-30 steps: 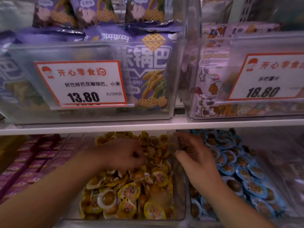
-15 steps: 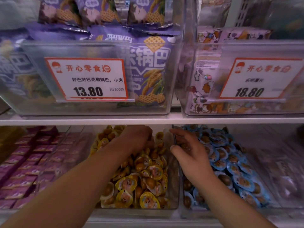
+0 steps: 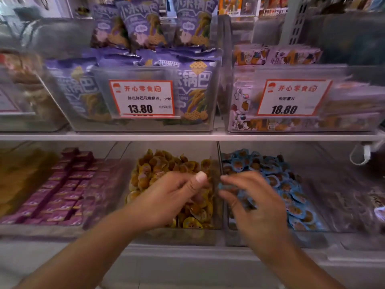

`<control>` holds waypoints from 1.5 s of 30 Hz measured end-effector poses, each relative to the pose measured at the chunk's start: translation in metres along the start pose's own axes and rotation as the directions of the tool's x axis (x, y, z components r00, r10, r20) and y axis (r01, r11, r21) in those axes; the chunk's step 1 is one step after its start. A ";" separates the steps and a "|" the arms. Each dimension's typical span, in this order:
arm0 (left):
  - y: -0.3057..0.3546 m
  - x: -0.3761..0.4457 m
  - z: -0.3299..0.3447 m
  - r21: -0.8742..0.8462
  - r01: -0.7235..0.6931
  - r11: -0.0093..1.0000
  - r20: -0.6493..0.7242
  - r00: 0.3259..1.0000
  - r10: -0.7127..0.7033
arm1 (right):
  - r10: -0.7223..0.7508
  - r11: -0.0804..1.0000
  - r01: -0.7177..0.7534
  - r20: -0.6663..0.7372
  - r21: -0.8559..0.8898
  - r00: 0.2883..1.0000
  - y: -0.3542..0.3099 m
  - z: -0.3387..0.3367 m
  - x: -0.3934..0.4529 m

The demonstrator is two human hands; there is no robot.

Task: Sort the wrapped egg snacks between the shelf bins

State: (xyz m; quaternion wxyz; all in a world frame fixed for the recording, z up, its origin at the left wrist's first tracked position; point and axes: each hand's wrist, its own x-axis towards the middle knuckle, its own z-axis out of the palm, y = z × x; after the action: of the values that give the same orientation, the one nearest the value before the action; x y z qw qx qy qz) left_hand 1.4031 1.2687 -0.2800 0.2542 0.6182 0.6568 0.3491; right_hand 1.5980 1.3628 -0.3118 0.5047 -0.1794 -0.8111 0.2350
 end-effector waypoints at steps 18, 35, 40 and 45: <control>-0.094 0.078 0.011 0.816 -0.122 0.565 0.154 0.988 -0.010 | 0.531 0.833 -0.424 0.296 -0.355 0.794 0.072 -0.011 0.010; -0.120 0.039 -0.003 0.679 0.375 0.631 -0.167 0.916 -0.365 | 0.498 0.847 -0.404 0.250 -0.347 0.830 0.064 -0.014 0.009; -0.075 0.057 0.031 0.370 0.215 0.904 0.194 0.934 -0.301 | 0.502 0.843 -0.406 0.244 -0.352 0.830 0.063 -0.014 0.009; -0.062 0.061 0.023 0.586 0.009 0.810 -0.040 0.999 0.018 | 0.476 0.859 -0.397 0.219 -0.323 0.852 0.064 -0.014 0.008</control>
State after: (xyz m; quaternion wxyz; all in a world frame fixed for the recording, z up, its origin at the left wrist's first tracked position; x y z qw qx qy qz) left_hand 1.3744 1.3327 -0.3364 0.0362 0.6603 0.7362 0.1440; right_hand 1.6110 1.4231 -0.3364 0.2838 -0.3898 -0.8375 0.2570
